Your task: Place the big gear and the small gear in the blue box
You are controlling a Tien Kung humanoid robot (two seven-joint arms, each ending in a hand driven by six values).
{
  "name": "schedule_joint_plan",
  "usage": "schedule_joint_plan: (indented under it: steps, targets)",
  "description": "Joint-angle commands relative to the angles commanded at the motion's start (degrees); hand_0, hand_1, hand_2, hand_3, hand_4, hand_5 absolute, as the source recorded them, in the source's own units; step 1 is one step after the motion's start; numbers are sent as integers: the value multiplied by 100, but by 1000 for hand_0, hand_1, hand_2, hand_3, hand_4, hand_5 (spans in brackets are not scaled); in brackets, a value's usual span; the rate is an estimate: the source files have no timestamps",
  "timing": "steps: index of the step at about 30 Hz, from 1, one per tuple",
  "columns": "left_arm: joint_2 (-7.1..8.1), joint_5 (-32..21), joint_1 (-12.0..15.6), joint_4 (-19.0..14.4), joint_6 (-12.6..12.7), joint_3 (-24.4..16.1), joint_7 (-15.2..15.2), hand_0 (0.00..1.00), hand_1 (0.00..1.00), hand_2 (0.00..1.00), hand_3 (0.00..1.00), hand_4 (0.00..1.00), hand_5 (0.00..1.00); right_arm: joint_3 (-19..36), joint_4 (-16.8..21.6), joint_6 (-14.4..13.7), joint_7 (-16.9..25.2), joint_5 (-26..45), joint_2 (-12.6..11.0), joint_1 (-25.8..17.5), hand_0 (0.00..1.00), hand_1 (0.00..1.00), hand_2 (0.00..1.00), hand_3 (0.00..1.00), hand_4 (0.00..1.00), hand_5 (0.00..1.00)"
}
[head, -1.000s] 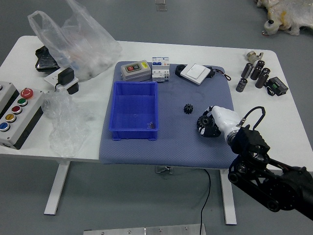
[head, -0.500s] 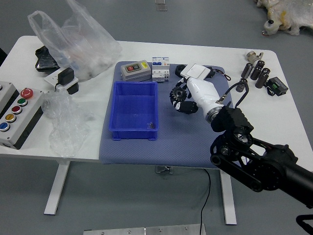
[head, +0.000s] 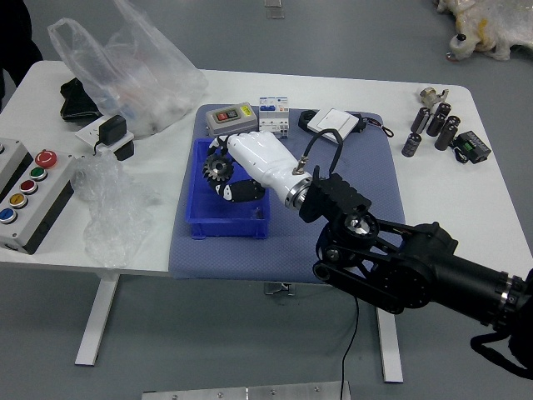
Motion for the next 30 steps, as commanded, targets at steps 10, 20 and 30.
schedule_joint_plan:
  steps: [10,20,30]
  targets:
    - [-2,22,4,0,-2,-12,10,622,522,517,660,695,274,-19,-264,431,-187,-652,44,29,805,810,786,699,560,82]
    - [-1,18,-3,0,-2,-1,1,622,522,516,659,694,274,-72,-326,454,-230,-623,51,5,876,893,890,870,687,123]
    - [-10,4,0,0,0,-4,-7,622,522,516,658,694,274,581,-144,46,-167,-312,-106,-258,828,838,864,871,710,126]
